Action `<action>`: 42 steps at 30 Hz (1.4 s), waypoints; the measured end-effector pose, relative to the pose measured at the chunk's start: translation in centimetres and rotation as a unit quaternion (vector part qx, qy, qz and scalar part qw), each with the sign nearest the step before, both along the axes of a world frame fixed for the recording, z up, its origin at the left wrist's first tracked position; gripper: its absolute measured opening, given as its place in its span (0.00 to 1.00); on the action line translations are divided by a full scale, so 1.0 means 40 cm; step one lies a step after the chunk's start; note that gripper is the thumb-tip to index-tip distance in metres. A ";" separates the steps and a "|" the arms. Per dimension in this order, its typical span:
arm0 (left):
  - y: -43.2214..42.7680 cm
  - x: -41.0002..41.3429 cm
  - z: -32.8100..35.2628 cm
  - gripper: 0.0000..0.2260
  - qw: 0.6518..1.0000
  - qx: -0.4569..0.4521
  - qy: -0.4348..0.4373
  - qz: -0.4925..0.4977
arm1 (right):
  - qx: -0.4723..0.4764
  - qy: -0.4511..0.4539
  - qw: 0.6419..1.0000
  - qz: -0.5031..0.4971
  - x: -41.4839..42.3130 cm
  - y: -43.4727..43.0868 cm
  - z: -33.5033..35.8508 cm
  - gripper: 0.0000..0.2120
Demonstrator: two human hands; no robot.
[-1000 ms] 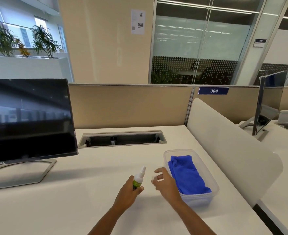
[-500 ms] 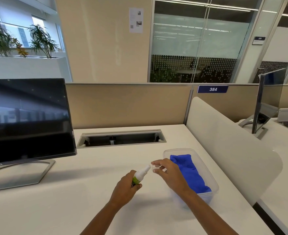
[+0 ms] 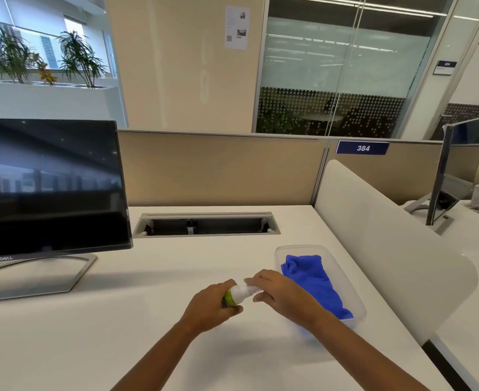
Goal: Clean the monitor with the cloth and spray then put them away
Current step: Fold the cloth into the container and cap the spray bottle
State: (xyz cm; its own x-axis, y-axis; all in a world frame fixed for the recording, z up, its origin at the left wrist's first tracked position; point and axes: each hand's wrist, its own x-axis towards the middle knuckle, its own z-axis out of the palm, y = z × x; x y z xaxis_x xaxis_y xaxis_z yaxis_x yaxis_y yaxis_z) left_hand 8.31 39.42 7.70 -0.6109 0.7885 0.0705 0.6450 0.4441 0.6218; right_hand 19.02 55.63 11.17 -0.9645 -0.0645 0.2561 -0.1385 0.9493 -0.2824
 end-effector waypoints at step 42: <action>0.195 0.073 0.089 0.14 0.991 0.072 0.060 0.094 | -0.462 0.024 0.861 -0.211 0.001 0.035 0.081 0.12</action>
State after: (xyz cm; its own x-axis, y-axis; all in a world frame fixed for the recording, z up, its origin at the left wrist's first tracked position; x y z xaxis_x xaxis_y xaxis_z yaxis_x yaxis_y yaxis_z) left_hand 11.22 47.24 11.26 -0.7264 0.6384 0.2546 0.6322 0.4753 0.6119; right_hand 19.08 57.03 14.40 -0.8389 0.5420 0.0495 0.1319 0.2907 -0.9477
